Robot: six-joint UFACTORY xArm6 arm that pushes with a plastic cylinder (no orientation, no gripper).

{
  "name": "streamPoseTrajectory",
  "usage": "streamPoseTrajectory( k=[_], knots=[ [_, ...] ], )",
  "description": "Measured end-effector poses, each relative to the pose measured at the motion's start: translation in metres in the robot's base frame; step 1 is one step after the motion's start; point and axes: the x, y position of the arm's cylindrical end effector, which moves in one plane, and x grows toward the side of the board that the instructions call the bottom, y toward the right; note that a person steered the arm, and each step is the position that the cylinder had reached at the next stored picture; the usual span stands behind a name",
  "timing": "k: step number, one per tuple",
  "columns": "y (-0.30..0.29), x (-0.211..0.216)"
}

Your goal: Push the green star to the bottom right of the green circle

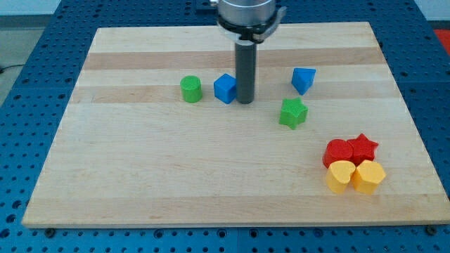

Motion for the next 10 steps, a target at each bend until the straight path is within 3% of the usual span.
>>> streamPoseTrajectory(
  k=[3,4,6,7,8,9,10],
  knots=[
    [0.184,0.006],
    [0.162,0.045],
    [0.019,0.034],
    [-0.015,0.039],
    [0.041,0.051],
    [-0.042,0.084],
    [-0.055,0.065]
  ],
)
